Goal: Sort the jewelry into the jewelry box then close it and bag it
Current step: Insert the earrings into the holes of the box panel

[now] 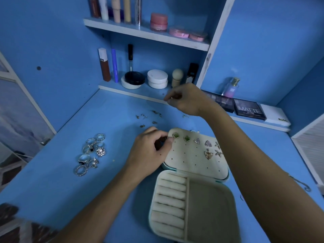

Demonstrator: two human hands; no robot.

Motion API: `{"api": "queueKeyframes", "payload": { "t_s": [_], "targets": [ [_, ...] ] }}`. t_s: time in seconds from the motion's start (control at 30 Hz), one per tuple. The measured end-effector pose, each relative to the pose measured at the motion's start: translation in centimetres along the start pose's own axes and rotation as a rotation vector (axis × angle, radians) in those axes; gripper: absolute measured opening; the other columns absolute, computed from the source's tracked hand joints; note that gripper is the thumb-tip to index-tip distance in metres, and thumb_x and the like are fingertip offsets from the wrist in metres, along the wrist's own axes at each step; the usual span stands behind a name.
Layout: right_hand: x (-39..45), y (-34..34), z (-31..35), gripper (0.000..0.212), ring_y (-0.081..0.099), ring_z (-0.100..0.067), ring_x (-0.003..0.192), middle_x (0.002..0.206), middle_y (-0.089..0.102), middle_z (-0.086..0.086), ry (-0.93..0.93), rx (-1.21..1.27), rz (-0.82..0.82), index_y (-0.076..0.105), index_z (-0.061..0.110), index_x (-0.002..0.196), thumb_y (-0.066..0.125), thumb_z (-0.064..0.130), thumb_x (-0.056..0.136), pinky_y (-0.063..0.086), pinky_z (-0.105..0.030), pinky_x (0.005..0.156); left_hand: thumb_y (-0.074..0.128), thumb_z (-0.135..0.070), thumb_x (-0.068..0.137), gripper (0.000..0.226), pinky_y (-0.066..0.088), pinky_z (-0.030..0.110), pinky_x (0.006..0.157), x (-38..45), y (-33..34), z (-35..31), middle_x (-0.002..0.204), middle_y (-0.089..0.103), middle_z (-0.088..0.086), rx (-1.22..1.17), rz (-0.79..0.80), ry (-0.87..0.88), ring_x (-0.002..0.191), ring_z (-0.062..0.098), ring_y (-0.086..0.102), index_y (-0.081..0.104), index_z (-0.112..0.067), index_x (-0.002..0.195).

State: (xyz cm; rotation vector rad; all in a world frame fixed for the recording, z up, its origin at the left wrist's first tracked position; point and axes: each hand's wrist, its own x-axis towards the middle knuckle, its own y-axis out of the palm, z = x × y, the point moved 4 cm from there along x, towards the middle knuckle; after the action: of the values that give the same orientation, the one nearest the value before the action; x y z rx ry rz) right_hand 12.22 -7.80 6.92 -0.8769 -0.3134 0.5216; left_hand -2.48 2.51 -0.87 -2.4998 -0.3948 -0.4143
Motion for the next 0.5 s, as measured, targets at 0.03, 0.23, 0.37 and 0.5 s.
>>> {"api": "queueKeyframes", "payload": {
  "t_s": [0.03, 0.23, 0.37, 0.5],
  "targets": [
    [-0.4, -0.3, -0.3, 0.016, 0.055, 0.006, 0.058, 0.074, 0.062, 0.015, 0.005, 0.014, -0.018, 0.075, 0.023, 0.098, 0.062, 0.016, 0.094, 0.039, -0.006, 0.053, 0.062, -0.039, 0.086, 0.023, 0.046, 0.019, 0.067, 0.0, 0.0, 0.0, 0.081, 0.060, -0.007, -0.001, 0.004, -0.005, 0.076, 0.009, 0.060, 0.075, -0.021, 0.089],
    [-3.4, -1.7, -2.2, 0.012, 0.062, -0.003, 0.067, 0.082, 0.070, 0.006, 0.063, 0.162, -0.088, 0.073, 0.020, 0.095, 0.068, 0.010, 0.091, 0.058, -0.027, 0.064, 0.070, -0.027, 0.090, 0.010, 0.045, 0.015, 0.068, -0.1, -0.2, -0.1, 0.084, 0.063, -0.007, 0.019, -0.007, -0.008, 0.080, 0.007, 0.060, 0.075, -0.019, 0.092],
    [-5.6, -2.0, -3.5, 0.018, 0.066, -0.013, 0.077, 0.088, 0.072, -0.004, 0.100, 0.245, -0.094, 0.071, 0.020, 0.103, 0.063, 0.005, 0.094, 0.059, -0.028, 0.071, 0.071, -0.023, 0.090, 0.007, 0.045, 0.015, 0.068, -0.1, -0.2, -0.2, 0.084, 0.063, -0.005, 0.026, -0.003, -0.006, 0.080, 0.008, 0.060, 0.076, -0.018, 0.092],
    [-8.3, -2.2, -3.9, 0.022, 0.065, -0.008, 0.073, 0.081, 0.071, -0.002, 0.110, 0.318, -0.154, 0.070, 0.026, 0.092, 0.063, 0.006, 0.095, 0.057, -0.021, 0.068, 0.070, -0.023, 0.089, 0.007, 0.045, 0.014, 0.068, -0.1, -0.3, -0.2, 0.084, 0.063, -0.006, 0.022, -0.003, -0.011, 0.081, 0.009, 0.060, 0.076, -0.018, 0.092]
  ]
}}
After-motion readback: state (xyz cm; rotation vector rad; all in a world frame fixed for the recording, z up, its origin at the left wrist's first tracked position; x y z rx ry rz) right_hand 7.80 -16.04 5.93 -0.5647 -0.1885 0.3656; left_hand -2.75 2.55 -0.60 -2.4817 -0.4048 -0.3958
